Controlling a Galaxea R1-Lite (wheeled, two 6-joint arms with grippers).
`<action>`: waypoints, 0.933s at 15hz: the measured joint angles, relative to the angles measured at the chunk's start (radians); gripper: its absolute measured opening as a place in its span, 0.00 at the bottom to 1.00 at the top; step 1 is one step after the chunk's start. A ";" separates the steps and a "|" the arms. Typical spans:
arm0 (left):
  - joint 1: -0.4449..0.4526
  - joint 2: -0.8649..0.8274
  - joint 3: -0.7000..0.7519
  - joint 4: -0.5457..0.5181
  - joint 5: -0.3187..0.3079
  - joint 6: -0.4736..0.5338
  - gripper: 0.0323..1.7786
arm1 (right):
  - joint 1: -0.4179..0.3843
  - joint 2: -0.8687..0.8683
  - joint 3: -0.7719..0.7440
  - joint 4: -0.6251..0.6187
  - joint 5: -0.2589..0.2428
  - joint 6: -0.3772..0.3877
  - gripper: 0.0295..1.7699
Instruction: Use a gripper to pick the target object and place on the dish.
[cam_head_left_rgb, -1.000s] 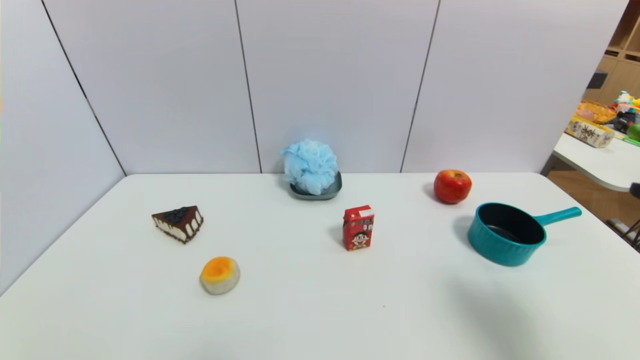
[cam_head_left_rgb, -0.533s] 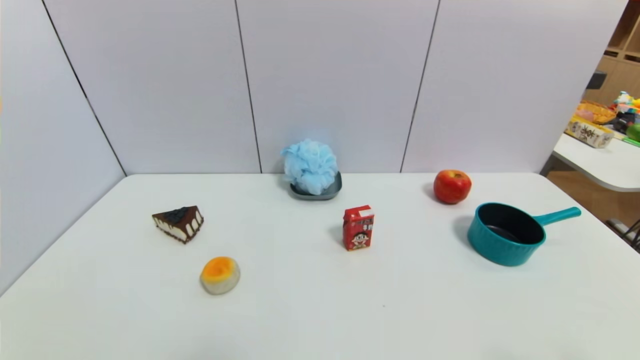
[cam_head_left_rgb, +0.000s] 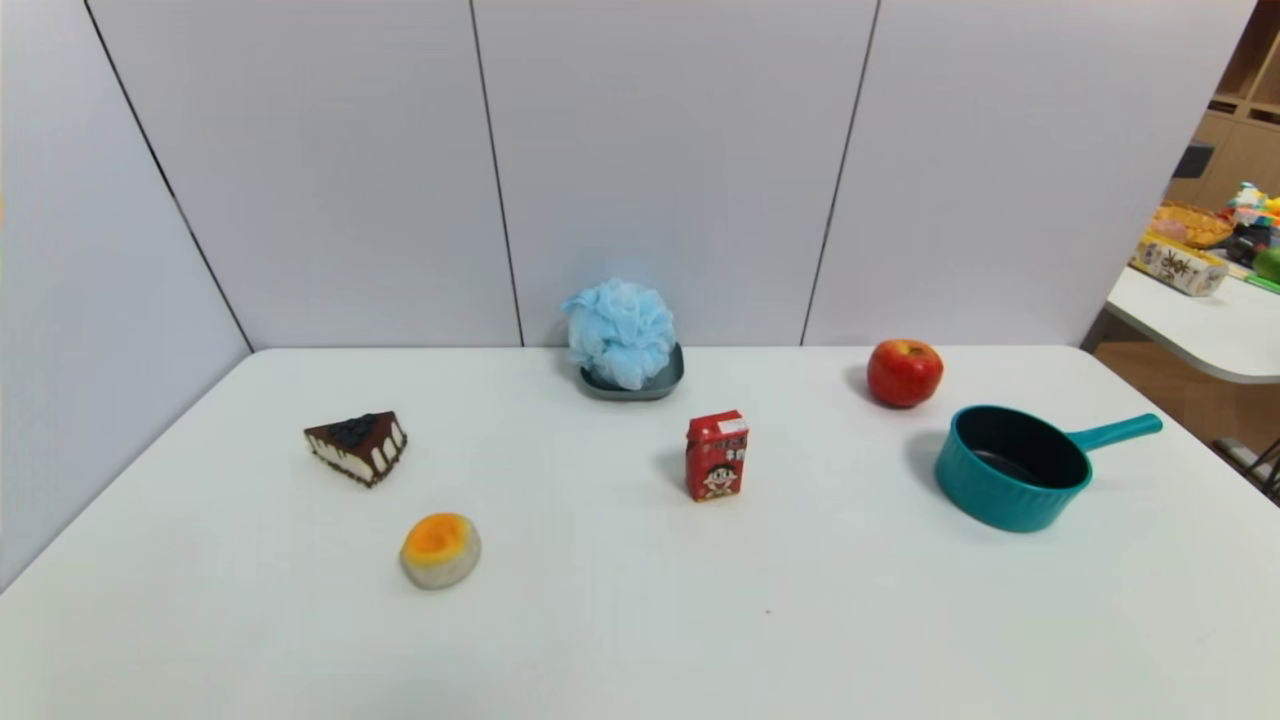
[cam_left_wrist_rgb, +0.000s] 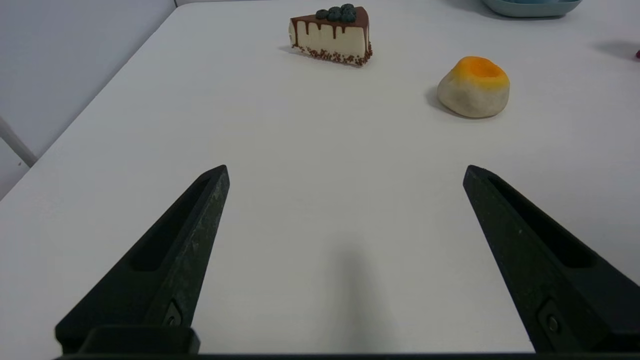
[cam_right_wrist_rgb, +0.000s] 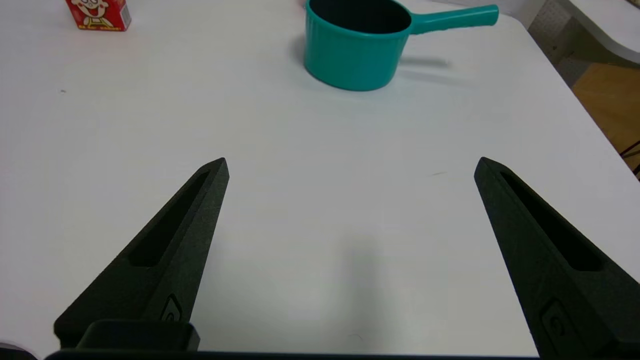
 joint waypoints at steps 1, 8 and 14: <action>0.000 0.000 0.000 0.000 0.000 0.000 0.95 | 0.000 -0.026 0.021 0.000 0.000 -0.005 0.96; 0.000 0.000 0.000 -0.001 0.000 0.000 0.95 | 0.004 -0.098 0.057 -0.037 -0.002 0.012 0.96; 0.000 0.000 0.000 0.000 0.000 0.000 0.95 | 0.004 -0.099 0.058 -0.036 -0.003 0.024 0.96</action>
